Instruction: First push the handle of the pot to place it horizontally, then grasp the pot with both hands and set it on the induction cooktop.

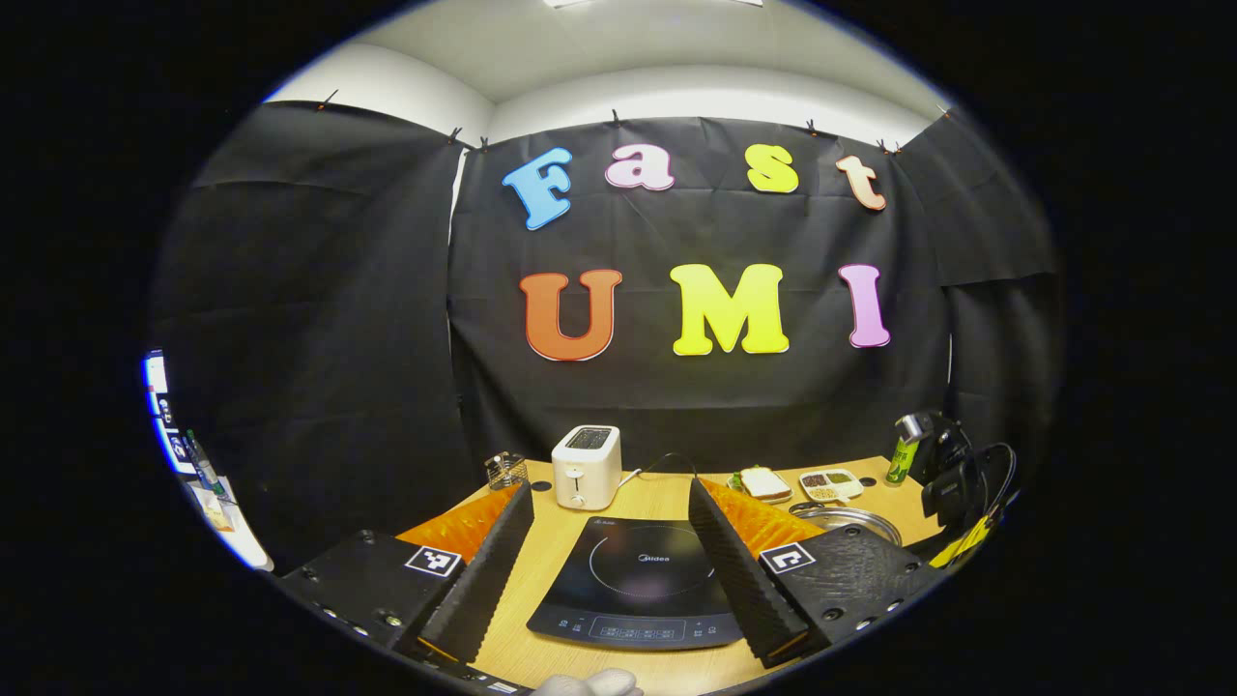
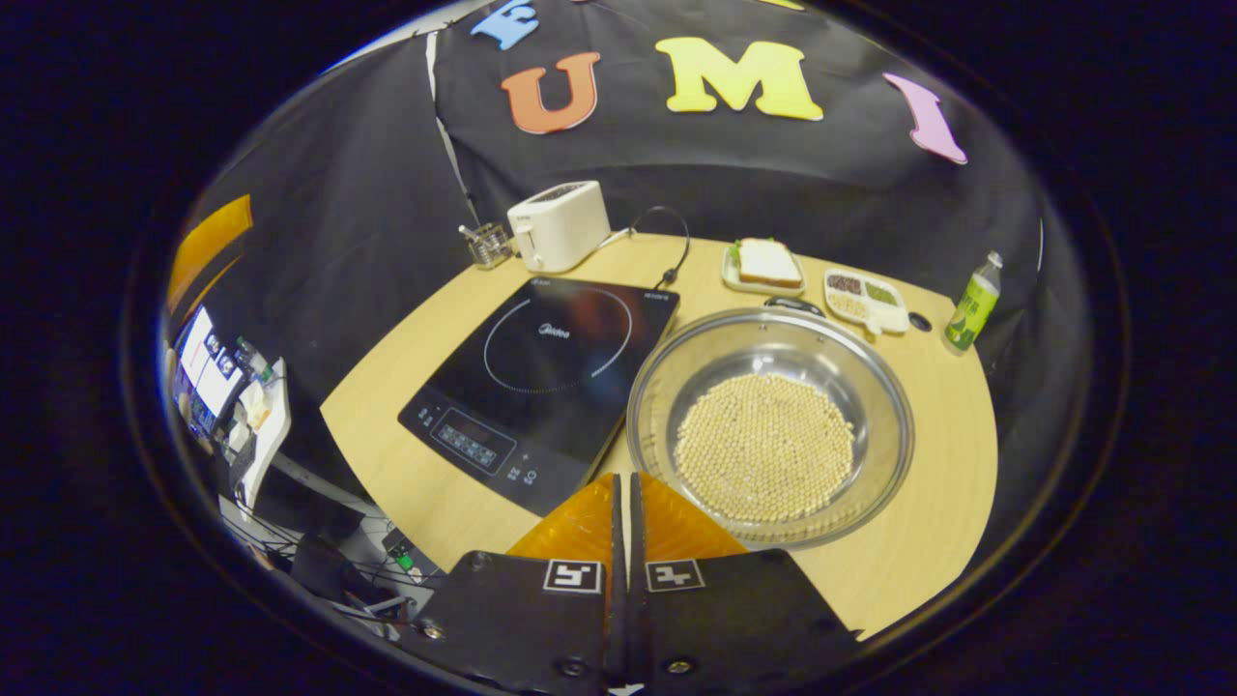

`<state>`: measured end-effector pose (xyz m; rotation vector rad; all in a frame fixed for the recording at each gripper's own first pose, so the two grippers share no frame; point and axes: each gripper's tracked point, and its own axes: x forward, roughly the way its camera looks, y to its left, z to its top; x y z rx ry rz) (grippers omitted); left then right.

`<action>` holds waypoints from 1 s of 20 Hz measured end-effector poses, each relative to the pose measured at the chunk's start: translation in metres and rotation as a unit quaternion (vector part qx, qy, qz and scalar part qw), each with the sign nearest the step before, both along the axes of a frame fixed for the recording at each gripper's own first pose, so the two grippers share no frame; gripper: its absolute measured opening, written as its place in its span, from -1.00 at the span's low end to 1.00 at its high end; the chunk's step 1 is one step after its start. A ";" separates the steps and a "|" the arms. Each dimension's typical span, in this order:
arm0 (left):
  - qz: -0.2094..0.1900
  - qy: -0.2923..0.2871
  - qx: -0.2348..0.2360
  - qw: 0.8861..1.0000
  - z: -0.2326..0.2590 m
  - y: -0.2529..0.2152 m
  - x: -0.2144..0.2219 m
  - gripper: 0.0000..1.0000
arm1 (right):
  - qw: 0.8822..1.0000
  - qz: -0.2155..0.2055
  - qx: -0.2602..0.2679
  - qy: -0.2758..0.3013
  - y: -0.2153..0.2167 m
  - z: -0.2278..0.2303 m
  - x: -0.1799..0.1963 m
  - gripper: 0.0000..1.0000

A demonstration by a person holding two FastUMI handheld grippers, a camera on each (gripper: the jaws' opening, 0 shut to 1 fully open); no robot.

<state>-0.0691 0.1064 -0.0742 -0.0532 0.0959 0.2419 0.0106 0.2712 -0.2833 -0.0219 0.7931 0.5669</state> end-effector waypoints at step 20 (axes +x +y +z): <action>-0.033 0.011 0.002 0.999 -0.006 -0.018 0.020 0.93 | 0.995 -0.045 -0.054 0.076 -0.055 -0.079 -0.015 -0.99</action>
